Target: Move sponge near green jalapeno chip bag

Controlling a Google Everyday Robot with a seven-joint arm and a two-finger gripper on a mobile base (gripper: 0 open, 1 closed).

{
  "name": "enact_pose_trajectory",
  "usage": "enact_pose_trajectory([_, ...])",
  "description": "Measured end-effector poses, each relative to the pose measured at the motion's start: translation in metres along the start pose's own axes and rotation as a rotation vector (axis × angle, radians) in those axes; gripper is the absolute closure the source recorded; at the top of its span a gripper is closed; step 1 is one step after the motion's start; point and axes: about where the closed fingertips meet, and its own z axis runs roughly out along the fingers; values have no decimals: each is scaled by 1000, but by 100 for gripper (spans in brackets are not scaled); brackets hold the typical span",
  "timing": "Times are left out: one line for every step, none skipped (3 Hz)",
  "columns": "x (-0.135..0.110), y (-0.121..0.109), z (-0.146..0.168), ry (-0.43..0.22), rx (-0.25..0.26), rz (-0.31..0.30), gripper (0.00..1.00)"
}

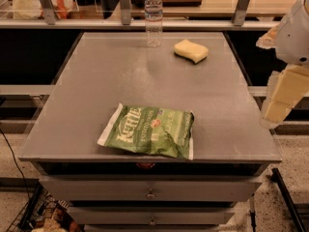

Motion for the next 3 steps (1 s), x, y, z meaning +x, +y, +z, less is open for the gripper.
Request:
enact_pose_trajectory([0, 0, 0, 0, 0, 0, 0])
enact_pose_trajectory([-3, -6, 0, -21, 44, 17, 0])
enact_pose_trajectory([-12, -49, 11, -59, 106, 28, 0])
